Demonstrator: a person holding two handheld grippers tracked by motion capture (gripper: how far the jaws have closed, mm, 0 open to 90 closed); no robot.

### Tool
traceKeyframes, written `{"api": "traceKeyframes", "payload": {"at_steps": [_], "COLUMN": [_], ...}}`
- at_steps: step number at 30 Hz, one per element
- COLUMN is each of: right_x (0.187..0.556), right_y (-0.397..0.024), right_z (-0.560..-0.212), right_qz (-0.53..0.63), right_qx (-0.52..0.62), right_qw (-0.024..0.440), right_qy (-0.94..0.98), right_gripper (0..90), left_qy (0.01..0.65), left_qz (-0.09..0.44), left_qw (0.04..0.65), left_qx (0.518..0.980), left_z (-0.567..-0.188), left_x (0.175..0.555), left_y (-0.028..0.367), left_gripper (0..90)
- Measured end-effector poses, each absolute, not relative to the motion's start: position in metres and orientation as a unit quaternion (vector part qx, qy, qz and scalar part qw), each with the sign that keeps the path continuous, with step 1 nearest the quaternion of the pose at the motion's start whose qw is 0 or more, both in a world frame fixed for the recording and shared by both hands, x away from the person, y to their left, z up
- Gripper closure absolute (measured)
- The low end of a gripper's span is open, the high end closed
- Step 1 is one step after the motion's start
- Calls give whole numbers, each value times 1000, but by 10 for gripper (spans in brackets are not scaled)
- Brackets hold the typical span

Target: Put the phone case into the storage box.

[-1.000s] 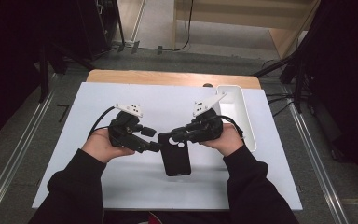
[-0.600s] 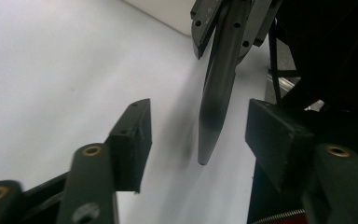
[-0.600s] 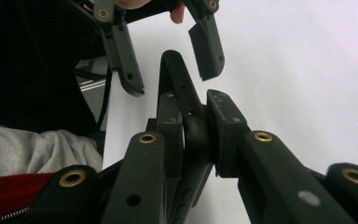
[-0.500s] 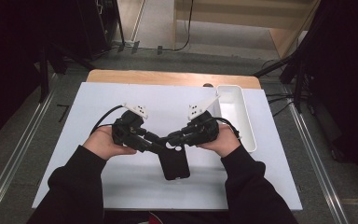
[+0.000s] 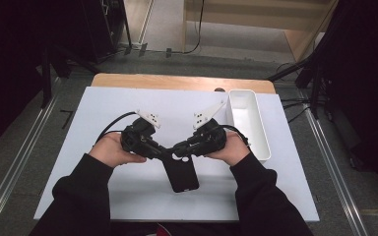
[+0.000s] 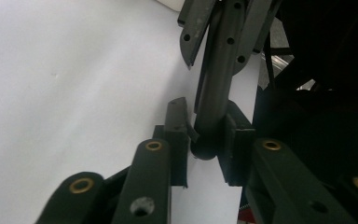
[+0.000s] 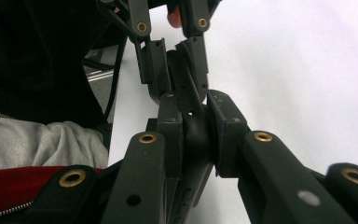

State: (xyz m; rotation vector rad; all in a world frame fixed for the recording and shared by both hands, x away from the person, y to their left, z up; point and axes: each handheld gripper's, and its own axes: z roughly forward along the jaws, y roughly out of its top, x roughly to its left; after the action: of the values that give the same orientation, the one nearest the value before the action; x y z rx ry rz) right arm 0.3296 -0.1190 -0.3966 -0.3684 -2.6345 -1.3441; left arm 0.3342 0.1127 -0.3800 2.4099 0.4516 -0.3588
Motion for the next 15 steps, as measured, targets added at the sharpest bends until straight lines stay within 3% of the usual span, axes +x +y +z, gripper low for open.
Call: {"api": "traceKeyframes", "payload": {"at_steps": [15], "right_x": [333], "right_y": [-121], "right_z": [-398], "right_qz": [-456], "right_qx": [-125], "right_qw": [99], "right_qy": [-876], "right_gripper": [737], "left_qy": [162], "left_qz": [-147], "left_qw": [327], "left_qx": [919], "left_z": [-377], "left_x": [335], "left_y": [113], "left_gripper": [792]}}
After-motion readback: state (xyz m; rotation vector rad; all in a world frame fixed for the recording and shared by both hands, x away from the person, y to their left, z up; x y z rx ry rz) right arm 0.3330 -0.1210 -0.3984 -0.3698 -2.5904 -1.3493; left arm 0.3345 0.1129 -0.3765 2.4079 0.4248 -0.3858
